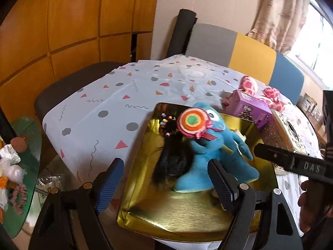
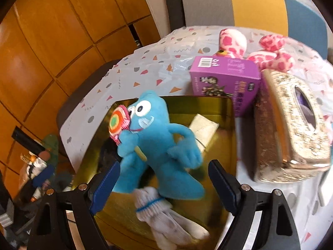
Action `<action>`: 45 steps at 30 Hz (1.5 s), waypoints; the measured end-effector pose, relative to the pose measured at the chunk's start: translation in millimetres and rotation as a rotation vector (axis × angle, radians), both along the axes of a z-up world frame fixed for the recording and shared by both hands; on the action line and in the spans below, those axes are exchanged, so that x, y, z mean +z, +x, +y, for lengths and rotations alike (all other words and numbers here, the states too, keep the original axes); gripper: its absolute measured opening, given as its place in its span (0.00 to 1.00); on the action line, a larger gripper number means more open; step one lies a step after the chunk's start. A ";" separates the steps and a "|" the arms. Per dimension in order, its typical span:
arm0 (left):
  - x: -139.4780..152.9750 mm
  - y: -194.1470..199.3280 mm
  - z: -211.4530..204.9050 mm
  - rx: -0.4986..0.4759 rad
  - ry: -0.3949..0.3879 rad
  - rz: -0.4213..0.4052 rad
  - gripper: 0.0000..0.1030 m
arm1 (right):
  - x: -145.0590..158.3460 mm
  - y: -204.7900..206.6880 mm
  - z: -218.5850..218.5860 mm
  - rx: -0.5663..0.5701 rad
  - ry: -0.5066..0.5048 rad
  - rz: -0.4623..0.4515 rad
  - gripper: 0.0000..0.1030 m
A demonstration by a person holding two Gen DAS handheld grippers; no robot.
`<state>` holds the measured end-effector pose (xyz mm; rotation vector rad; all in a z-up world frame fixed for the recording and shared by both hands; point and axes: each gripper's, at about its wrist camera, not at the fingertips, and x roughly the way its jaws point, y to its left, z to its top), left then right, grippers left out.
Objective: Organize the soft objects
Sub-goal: 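Move both open tools away from the tray toward the loose items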
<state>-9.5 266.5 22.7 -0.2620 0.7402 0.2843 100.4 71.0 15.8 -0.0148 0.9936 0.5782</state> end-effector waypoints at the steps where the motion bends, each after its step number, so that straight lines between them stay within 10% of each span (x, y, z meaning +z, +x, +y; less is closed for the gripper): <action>1: 0.4 -0.2 -3.0 -0.006 0.003 0.000 0.81 | 1.4 -3.6 -4.1 -0.002 -0.009 -0.017 0.86; 25: 7.0 3.6 -70.2 -0.177 0.100 0.003 0.82 | 15.7 -28.2 -106.3 -0.181 -0.016 -0.128 0.86; 45: 16.7 14.7 -152.7 -0.384 0.245 -0.012 0.84 | 27.5 -11.7 -306.1 -0.650 -0.039 -0.170 0.86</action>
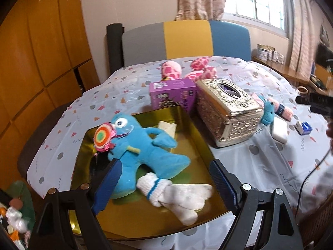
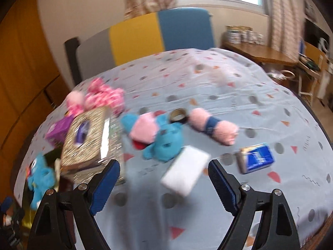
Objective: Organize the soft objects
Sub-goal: 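Move both open tools away from the tray toward the loose items, then close the left tool on the white rectangular block and lift it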
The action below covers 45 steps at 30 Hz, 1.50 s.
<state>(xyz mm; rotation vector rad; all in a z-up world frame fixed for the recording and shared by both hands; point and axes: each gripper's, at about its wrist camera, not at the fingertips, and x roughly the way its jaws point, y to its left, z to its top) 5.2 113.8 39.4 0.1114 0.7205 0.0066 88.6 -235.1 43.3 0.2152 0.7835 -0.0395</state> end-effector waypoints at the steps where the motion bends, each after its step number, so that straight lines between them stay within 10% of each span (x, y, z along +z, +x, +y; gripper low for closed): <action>1: -0.6 1.0 -3.2 -0.007 0.006 0.002 0.84 | -0.3 0.1 -9.9 -0.027 0.001 -0.005 0.86; 15: -14.3 24.8 -70.0 -0.173 0.004 0.086 0.84 | -27.4 -17.1 -134.2 -0.483 0.231 -0.030 0.86; 33: -51.2 93.3 -246.2 -0.537 -0.003 0.180 0.84 | -48.7 -23.0 -157.0 -0.539 0.425 0.014 0.86; 45: -100.7 152.5 -323.9 -0.574 0.054 0.260 0.80 | -52.5 -15.1 -152.5 -0.482 0.462 0.027 0.86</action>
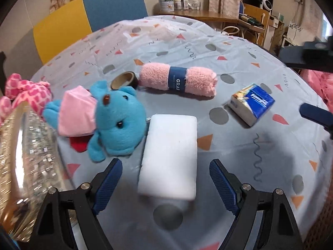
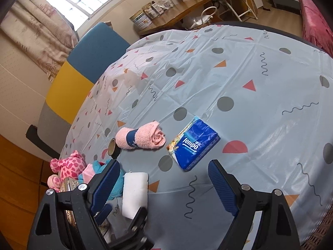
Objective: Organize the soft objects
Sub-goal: 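Close the left tool on the white rectangular block and lift it, then grasp the blue teddy with pink hat with the right tool while the left tool holds the block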
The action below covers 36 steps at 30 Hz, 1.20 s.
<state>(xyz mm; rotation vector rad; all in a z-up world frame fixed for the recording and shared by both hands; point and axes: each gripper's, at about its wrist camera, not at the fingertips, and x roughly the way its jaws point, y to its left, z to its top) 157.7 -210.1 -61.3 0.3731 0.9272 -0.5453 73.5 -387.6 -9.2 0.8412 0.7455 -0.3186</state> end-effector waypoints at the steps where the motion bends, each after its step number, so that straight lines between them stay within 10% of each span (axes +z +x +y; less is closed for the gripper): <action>1: -3.5 3.9 -2.8 0.001 -0.004 0.008 0.72 | -0.4 0.8 0.6 0.004 0.002 0.000 0.86; 4: -16.5 13.6 -8.2 0.004 -0.011 0.057 0.55 | -1.4 2.1 2.1 0.013 0.002 0.002 0.86; 24: -15.5 -96.2 103.2 0.076 -0.077 -0.022 0.55 | -7.3 31.8 58.2 0.317 -0.098 0.090 0.86; 36: -19.9 -102.4 112.6 0.058 -0.147 -0.068 0.55 | 24.6 107.3 159.8 0.779 -0.507 0.101 0.86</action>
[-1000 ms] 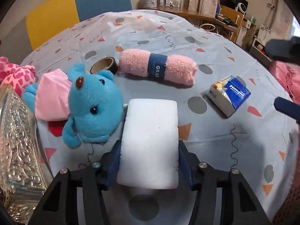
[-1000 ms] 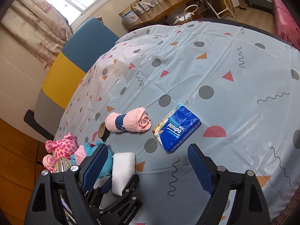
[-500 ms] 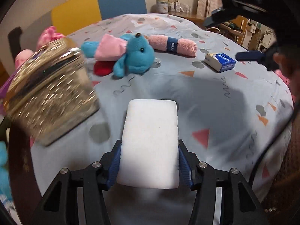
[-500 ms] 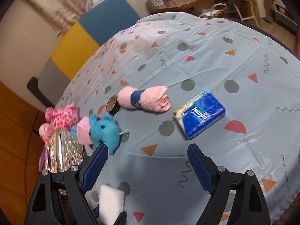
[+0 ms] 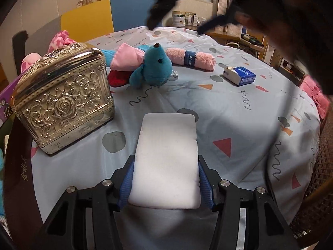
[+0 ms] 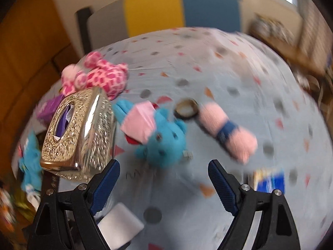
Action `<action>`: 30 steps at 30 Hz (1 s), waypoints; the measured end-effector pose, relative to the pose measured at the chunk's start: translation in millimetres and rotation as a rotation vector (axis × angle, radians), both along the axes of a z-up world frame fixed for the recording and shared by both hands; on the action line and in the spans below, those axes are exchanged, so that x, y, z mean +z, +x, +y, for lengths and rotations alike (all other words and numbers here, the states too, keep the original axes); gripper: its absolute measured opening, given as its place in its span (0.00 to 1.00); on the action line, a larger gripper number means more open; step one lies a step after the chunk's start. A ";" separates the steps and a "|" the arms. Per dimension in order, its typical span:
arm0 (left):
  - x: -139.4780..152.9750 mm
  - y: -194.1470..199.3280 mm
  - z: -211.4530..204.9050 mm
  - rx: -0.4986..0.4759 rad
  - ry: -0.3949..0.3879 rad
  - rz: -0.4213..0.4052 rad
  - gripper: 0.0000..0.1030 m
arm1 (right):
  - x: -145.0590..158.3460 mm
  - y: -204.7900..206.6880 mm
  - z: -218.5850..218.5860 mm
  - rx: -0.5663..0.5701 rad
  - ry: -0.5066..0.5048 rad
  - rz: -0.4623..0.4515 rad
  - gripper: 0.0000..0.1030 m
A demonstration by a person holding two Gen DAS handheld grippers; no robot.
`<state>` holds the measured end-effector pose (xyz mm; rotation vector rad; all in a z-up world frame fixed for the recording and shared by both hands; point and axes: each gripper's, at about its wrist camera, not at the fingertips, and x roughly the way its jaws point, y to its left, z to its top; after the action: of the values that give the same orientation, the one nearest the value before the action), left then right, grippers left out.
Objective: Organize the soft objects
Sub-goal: 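Grasp the blue teddy with pink hat with the right tool while the left tool holds the block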
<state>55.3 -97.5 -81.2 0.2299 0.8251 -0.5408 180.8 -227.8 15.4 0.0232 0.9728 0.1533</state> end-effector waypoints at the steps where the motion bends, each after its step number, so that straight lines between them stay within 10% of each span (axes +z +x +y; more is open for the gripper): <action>1: -0.5 -0.1 0.4 -0.001 -0.005 -0.001 0.55 | 1.1 9.7 6.7 0.034 -0.036 0.000 0.86; 10: 1.3 -2.2 4.0 -0.007 -0.045 -0.003 0.55 | -43.9 84.5 52.4 0.222 -0.302 0.145 0.86; 15: 1.2 -3.4 5.4 -0.009 -0.053 -0.005 0.55 | -80.1 89.1 59.5 0.239 -0.380 0.197 0.54; 30: 2.5 -2.0 3.9 -0.007 -0.044 0.007 0.54 | -79.2 -25.3 -10.0 0.024 -0.181 0.268 0.50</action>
<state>53.3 -93.6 -78.7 0.1907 0.8187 -0.5655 155.5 -237.7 -63.7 -0.1373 1.2520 0.0851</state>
